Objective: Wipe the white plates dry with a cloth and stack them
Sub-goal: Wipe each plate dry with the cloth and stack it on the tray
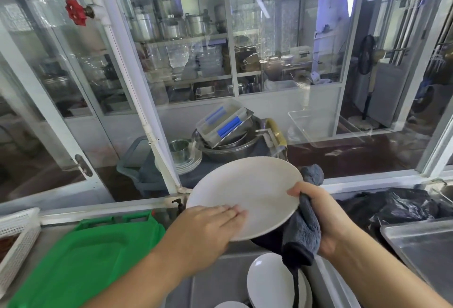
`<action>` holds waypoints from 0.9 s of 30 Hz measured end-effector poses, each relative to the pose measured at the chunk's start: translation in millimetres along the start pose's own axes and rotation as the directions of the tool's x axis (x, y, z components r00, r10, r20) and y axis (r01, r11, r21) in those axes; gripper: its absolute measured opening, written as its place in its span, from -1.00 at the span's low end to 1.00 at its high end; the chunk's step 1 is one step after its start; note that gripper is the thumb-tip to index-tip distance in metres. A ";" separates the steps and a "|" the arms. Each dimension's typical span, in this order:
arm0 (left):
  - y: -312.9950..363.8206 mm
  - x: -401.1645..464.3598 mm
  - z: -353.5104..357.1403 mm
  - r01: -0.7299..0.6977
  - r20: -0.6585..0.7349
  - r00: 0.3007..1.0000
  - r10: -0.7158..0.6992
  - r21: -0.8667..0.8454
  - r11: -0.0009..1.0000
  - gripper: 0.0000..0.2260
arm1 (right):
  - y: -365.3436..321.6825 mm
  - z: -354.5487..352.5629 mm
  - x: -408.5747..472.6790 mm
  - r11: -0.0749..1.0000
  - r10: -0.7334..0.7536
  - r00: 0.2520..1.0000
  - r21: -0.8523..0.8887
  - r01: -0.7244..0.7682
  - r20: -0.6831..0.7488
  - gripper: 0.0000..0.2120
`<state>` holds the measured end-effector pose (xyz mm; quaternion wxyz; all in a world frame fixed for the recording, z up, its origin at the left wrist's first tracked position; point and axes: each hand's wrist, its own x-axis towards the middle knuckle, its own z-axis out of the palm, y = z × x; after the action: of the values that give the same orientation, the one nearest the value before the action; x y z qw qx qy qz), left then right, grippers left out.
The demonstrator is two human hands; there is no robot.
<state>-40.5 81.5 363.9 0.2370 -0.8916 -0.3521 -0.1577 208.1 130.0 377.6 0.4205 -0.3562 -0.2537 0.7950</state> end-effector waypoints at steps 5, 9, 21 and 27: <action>3.8 -7.0 0.7 0.148 0.196 0.972 -0.129 -0.086 0.985 -0.41 | 23.8 -18.0 6.3 0.997 -0.028 0.995 0.072 0.035 -0.097 -0.54; -3.3 -25.3 3.9 0.464 0.276 0.880 -0.387 -0.323 0.825 -0.38 | 33.2 -36.5 6.3 0.994 -0.037 0.990 0.098 0.051 -0.136 -0.56; 43.6 -31.9 30.2 0.315 0.754 0.100 -0.649 -0.643 -0.698 -0.79 | 56.2 -76.7 -10.6 0.987 0.119 0.993 0.110 -0.117 -0.019 -0.58; 71.4 -17.3 40.9 0.256 0.745 0.077 -0.663 -0.657 -0.709 -0.77 | 53.4 -102.1 -16.2 0.989 0.135 0.984 0.081 -0.126 -0.113 -0.63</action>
<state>2.2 48.1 299.7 -0.5426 -0.2054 -0.5725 -0.5793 268.0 99.1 282.7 0.3948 -0.4029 -0.1749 0.8070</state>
